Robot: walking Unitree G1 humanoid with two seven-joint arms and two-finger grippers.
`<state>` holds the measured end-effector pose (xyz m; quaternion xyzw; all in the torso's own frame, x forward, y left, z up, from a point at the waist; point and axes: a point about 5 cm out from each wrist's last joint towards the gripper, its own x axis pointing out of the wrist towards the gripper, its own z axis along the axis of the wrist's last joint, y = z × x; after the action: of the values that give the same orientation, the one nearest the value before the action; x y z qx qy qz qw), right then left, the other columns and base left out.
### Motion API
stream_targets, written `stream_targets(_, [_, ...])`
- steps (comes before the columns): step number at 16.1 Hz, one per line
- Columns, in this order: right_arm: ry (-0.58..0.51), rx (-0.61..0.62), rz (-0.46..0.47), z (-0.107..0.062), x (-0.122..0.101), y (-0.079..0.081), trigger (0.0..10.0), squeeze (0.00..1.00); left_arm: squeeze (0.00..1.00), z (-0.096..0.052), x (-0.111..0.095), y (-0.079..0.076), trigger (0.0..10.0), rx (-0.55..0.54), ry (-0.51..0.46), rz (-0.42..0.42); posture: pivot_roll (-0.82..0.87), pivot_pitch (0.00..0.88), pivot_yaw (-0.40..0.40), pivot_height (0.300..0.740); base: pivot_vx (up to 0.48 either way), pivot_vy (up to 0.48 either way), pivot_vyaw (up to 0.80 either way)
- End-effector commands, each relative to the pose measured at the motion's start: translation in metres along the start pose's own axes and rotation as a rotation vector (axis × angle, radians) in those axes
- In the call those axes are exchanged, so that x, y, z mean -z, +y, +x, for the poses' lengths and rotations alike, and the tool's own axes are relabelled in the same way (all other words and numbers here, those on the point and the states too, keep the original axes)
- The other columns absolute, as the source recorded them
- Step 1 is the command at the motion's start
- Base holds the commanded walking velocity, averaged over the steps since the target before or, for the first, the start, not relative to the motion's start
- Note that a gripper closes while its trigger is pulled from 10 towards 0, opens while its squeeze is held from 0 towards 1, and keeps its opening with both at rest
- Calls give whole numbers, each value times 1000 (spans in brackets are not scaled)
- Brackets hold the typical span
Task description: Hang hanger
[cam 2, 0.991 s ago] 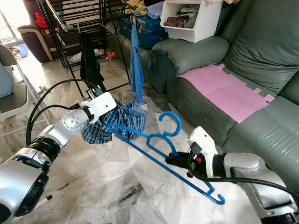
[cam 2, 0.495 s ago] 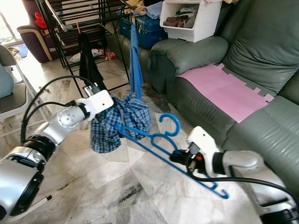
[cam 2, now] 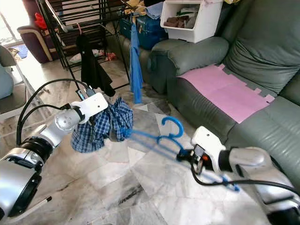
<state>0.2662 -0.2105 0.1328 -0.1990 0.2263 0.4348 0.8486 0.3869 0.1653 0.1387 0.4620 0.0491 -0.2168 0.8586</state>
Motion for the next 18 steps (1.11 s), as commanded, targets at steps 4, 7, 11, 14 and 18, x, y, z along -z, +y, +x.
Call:
stream_targets(4, [-24, 36, -105, 12, -8, 0, 10000, 0, 0, -2, 5, -2, 10000, 19, 7, 6, -145, 0, 55, 740, 0, 0, 0])
stream_targets(7, [-73, 37, -139, 22, -13, 1, 10000, 0, 0, -2, -1, -2, 10000, 24, -38, 1, -145, 0, 56, 740, 0, 0, 0])
stream_targets(11, [-137, 74, -152, 29, -24, -5, 10000, 0, 0, 0, -11, -8, 10000, 66, -113, -16, -146, 0, 59, 740, 0, 0, 0])
stream_targets(14, [-157, 95, -130, 36, -25, -10, 10000, 0, 0, 0, -17, -9, 10000, 71, -158, -49, -146, 0, 59, 740, 0, 0, 0])
stream_targets(18, [-188, 57, -85, 46, -27, -6, 10000, 0, 0, -1, -25, 0, 10000, 6, -214, -92, -136, 0, 54, 740, 0, 0, 0])
